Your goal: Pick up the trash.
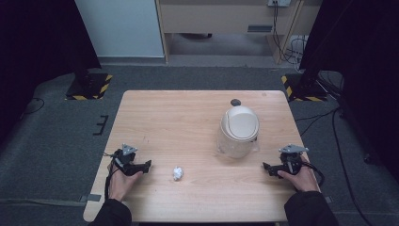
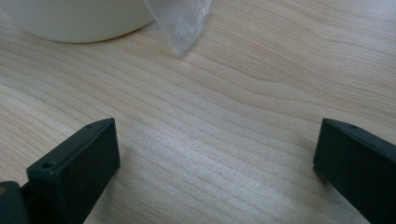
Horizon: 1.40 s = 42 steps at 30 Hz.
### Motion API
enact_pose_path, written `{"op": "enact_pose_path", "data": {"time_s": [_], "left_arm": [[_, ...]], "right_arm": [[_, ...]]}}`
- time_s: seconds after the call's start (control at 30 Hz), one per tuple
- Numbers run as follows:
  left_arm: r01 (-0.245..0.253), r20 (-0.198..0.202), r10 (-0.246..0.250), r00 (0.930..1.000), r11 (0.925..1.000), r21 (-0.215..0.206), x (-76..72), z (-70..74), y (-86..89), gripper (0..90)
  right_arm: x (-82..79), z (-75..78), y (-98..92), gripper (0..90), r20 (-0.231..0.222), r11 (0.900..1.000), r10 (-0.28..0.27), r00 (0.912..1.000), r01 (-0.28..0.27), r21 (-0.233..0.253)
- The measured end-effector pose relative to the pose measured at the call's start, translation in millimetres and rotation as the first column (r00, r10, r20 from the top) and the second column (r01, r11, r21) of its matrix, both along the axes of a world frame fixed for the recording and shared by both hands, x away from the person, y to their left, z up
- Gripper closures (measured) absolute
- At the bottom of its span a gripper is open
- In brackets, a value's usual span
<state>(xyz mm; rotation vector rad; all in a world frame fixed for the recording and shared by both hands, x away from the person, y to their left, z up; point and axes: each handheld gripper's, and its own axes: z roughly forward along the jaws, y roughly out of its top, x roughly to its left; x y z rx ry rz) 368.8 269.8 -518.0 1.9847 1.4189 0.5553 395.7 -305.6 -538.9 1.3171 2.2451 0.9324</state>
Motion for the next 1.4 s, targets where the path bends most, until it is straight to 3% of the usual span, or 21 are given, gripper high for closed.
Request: {"op": "enact_pose_path", "data": {"time_s": [0.1,0.17,0.2,0.3,0.37,0.4,0.47,0.5,0.6,0.63,0.7,0.77,0.93,0.97,1.0,1.13,1.23,1.33,1.4], "left_arm": [[-0.001,0.069,0.003,0.9976,0.9995,-0.030,-2.2,10.9,-5.0,15.1],[0.004,0.085,-0.001,0.9964,0.9994,-0.034,-2.8,13.3,-6.9,14.5],[0.015,0.119,-0.009,0.9929,0.9987,-0.049,-4.7,19.2,-13.5,14.5],[0.024,0.140,-0.013,0.9901,0.9972,-0.072,-6.3,23.5,-19.5,15.1],[0.045,0.194,-0.026,0.9806,0.9948,-0.091,-8.8,33.6,-30.0,15.2],[0.045,0.194,-0.026,0.9806,0.9948,-0.091,-8.8,33.6,-30.0,15.2],[0.057,0.238,-0.028,0.9708,0.9916,-0.116,-11.8,43.1,-40.1,15.6],[0.057,0.238,-0.028,0.9708,0.9916,-0.116,-11.8,43.1,-40.1,15.9],[0.076,0.296,-0.030,0.9548,0.9864,-0.146,-16.2,56.1,-52.5,16.2],[0.076,0.296,-0.030,0.9548,0.9864,-0.146,-16.2,56.1,-52.5,16.3],[0.104,0.332,-0.046,0.9421,0.9817,-0.159,-19.6,66.4,-62.9,17.4],[0.111,0.339,-0.050,0.9393,0.9804,-0.163,-20.4,68.6,-65.3,17.6],[0.160,0.381,-0.090,0.9203,0.9746,-0.156,-26.2,84.4,-84.7,18.5],[0.160,0.381,-0.090,0.9203,0.9746,-0.156,-26.2,84.4,-84.7,18.5],[0.180,0.390,-0.100,0.9152,0.9684,-0.173,-26.6,89.2,-90.9,18.5],[0.200,0.408,-0.106,0.9068,0.9598,-0.197,-23.7,99.8,-100.1,18.6],[0.200,0.416,-0.098,0.9042,0.9570,-0.210,-21.8,105.1,-103.6,18.6],[0.216,0.436,-0.097,0.8949,0.9480,-0.233,-16.7,116.0,-113.6,18.7],[0.219,0.443,-0.098,0.8911,0.9477,-0.232,-14.5,120.8,-118.7,19.2]], "right_arm": [[0.0,0.0,0.0,0.7,0.000,1.000,0.000,1.0000,0.000,0.000],[0.0,0.0,0.0,0.7,0.000,1.000,0.000,1.0000,0.000,-0.001],[0.0,0.0,0.0,0.7,0.000,1.000,0.000,1.0000,0.000,-0.001],[0.0,0.0,0.0,0.7,0.000,1.000,0.000,1.0000,0.000,-0.001],[0.0,0.0,0.1,0.7,0.000,1.000,0.000,1.0000,0.000,-0.001],[0.0,0.0,0.1,0.7,0.000,1.000,0.000,1.0000,0.000,-0.001],[-0.1,0.0,0.2,0.7,-0.001,1.000,0.000,1.0000,0.000,-0.001],[-0.1,0.0,0.2,0.7,-0.001,1.000,0.000,1.0000,0.000,-0.001],[-0.1,0.0,0.2,0.7,-0.002,1.000,0.001,1.0000,-0.001,0.000],[-0.1,0.0,0.2,0.7,-0.001,1.000,0.000,1.0000,0.000,-0.001],[-0.1,0.0,0.2,0.7,-0.002,1.000,0.001,1.0000,-0.001,0.000],[-0.1,0.0,0.3,0.7,-0.001,1.000,0.000,1.0000,0.000,0.000],[-0.1,0.0,0.4,0.6,-0.001,1.000,-0.001,1.0000,0.001,0.001],[-0.1,0.0,0.4,0.6,-0.001,1.000,-0.001,1.0000,0.001,0.001],[-0.2,0.0,0.5,0.6,-0.001,1.000,-0.002,1.0000,0.002,0.001],[-0.2,-0.1,0.6,0.6,-0.001,1.000,-0.002,1.0000,0.002,0.000],[-0.2,0.0,0.6,0.6,-0.001,1.000,-0.003,1.0000,0.003,0.000],[-0.2,-0.1,0.6,0.6,-0.001,1.000,-0.003,1.0000,0.003,0.000],[-0.2,-0.1,0.6,0.5,0.000,1.000,-0.003,1.0000,0.003,0.000]]}}
